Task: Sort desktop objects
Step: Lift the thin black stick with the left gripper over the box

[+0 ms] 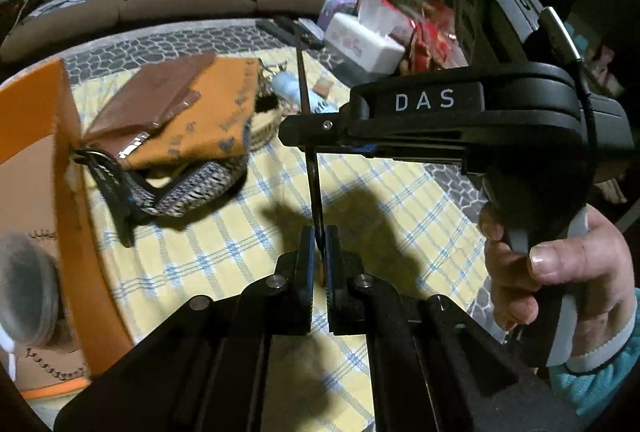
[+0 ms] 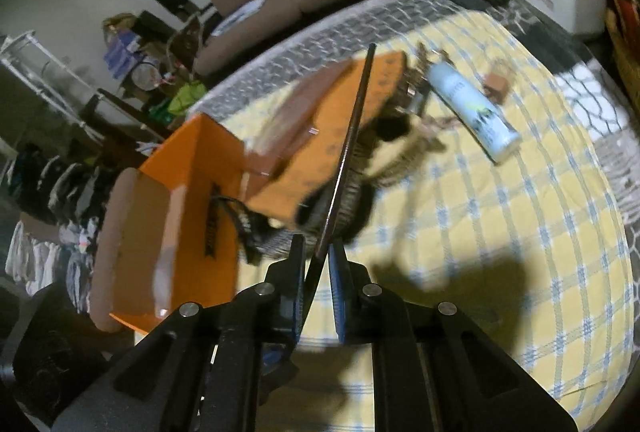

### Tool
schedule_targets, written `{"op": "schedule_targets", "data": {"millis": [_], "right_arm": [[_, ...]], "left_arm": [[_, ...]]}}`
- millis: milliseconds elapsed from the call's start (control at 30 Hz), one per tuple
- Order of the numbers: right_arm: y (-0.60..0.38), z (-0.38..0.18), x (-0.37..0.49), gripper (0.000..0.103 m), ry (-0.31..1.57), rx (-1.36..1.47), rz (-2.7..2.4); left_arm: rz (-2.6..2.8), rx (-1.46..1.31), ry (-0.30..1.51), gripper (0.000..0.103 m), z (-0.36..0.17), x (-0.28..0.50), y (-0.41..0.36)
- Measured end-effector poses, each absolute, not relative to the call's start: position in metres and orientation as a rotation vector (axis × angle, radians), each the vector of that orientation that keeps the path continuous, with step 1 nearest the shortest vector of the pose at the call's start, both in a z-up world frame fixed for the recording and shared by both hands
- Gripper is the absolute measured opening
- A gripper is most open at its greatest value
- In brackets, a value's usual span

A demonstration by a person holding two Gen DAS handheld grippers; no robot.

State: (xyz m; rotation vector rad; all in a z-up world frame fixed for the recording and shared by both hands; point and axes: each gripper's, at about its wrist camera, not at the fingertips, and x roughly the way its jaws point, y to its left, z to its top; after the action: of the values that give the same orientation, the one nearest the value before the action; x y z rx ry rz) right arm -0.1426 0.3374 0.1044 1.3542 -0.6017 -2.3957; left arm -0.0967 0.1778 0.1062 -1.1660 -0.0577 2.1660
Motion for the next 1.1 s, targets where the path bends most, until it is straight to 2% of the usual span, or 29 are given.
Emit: {"op": "schedule_targets", "data": {"millis": [500,1100], "right_arm": [[0.231,0.124,-0.161,0.012,-0.487,1.265,-2.271],[0.142,0.098,-0.175,0.012,-0.350,1.325,-2.190]], "left_arm": [[2.256,-1.132,-0.156,0.005,0.142,-0.102,0.087],[2.284,-1.291,-0.204,0.005,0.112,-0.114,0.029]]}}
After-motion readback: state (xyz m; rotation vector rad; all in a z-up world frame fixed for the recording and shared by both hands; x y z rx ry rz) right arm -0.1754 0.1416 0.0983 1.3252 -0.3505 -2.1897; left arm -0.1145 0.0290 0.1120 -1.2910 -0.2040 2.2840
